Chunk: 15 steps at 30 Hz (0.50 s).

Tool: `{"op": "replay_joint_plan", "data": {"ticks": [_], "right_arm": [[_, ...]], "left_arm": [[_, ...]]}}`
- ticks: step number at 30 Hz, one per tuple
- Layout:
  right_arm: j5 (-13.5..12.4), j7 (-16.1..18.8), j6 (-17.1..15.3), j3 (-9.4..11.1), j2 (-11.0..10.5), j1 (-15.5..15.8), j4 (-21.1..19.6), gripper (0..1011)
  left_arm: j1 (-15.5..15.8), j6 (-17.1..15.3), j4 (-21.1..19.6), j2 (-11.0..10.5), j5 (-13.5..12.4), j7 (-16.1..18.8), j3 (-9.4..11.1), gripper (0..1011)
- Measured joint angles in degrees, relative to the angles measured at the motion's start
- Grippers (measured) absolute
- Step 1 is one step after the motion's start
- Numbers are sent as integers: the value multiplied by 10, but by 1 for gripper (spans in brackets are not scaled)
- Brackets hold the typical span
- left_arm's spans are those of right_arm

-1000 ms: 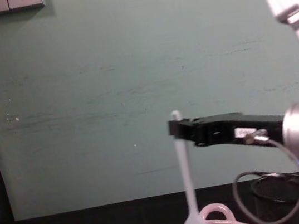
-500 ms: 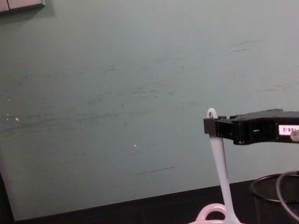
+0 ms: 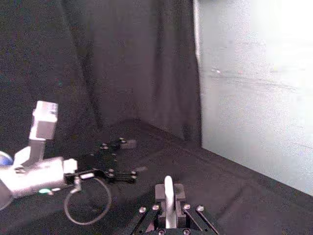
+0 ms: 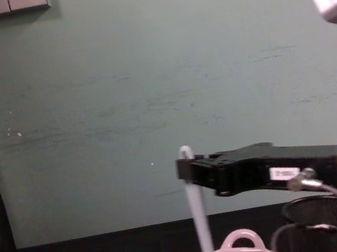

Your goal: Use the one hand to pick up the spoon and stir the clear water in the bowl.

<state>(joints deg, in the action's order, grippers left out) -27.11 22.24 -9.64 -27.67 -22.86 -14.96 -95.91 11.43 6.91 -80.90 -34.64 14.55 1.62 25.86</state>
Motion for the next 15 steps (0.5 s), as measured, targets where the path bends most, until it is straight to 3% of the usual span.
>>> {"op": "replay_joint_plan", "data": {"ticks": [8, 15], "right_arm": [[8, 12, 0, -24, 28, -29, 28, 113], [1, 16, 12, -20, 49, -56, 83, 113]], "left_arm": [[0, 0, 0, 0, 0, 0, 0, 1011], [0, 0, 0, 0, 0, 0, 0, 1011]]}}
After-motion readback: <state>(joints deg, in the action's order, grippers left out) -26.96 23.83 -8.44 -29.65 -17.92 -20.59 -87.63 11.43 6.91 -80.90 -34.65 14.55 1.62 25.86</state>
